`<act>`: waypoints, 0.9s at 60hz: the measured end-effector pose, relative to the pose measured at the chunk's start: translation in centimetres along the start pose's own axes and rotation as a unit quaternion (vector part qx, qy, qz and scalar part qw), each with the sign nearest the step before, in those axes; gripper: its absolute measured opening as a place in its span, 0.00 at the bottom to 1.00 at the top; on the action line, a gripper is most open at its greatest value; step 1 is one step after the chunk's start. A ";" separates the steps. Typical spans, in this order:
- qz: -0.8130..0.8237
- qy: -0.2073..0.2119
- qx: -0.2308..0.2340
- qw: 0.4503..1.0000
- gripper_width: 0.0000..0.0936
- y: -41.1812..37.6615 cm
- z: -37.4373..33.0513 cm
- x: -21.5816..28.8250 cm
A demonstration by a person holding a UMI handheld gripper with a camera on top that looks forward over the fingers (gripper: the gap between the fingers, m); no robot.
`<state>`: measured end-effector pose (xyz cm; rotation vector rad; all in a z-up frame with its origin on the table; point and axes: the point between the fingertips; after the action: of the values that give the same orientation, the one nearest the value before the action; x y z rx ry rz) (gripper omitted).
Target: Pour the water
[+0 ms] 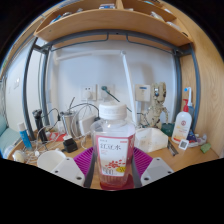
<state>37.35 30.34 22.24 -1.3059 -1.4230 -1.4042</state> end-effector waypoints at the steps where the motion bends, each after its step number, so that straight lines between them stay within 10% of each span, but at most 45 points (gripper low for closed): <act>1: 0.001 -0.001 -0.001 1.000 0.64 0.0 -0.1 0.0; 10: 0.009 -0.034 0.002 0.999 0.93 0.0 -1.3 -1.1; 31: -0.004 -0.161 0.016 0.987 0.91 2.4 -15.0 -1.3; 54: -0.011 -0.138 0.006 0.990 0.90 5.6 -22.4 7.5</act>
<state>37.81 8.90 33.66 -1.5262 -1.6264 -1.2640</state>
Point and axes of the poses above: the point between the fingertips, and its own axes, seen from behind it with the camera up: y to the right, x up, z forward, the way the camera looks, and after that the axes turned 2 degrees about -z, right-handed
